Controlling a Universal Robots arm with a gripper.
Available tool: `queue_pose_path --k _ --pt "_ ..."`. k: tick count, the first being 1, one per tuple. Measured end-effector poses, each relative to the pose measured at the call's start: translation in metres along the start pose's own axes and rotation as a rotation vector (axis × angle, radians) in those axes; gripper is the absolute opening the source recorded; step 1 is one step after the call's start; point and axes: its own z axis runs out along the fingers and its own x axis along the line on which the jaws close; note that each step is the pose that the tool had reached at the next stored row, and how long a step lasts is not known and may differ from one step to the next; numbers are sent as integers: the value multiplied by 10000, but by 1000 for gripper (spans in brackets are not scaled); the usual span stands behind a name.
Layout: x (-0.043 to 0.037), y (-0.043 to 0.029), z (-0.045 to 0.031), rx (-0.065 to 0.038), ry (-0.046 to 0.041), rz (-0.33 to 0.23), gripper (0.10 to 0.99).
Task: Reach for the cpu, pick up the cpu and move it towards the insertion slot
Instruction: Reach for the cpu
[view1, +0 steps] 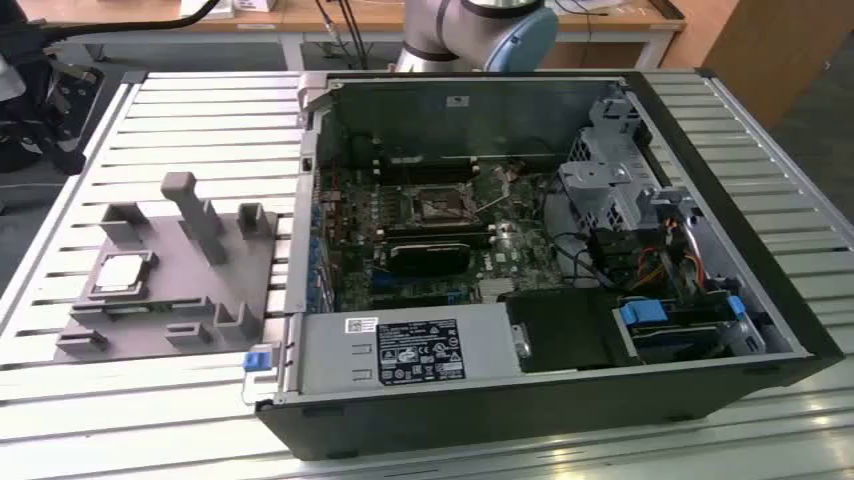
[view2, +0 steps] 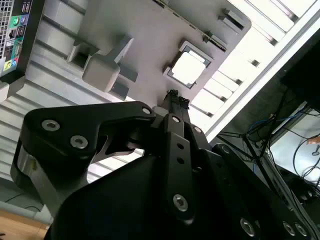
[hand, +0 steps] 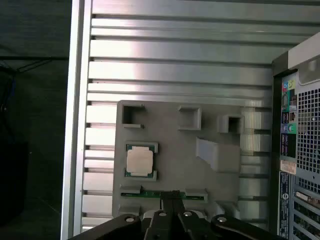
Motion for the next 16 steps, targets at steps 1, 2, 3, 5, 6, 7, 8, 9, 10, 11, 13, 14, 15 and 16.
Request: queue_pose_path --k 1,2,3,5,6,7,8,9,10,11,13,14,15,16 --pt "0 0 0 0 0 0 106" --pt "0 0 0 0 0 0 106" --pt "7 0 -1 1 2 1 106" --pt "40 1 1 0 0 1 106" --pt "62 1 1 1 1 0 106" --pt "84 1 2 1 0 0 106" --pt "112 2 5 0 -1 0 106" --pt "144 2 8 1 1 -1 106" --pt "167 3 13 0 0 0 106" --pt "185 3 18 0 0 1 106" --pt "214 2 50 4 13 4 106" --pt "222 2 66 6 32 3 106" --pt "238 -1 81 9 37 4 106" --pt "245 -7 101 5 33 4 106"
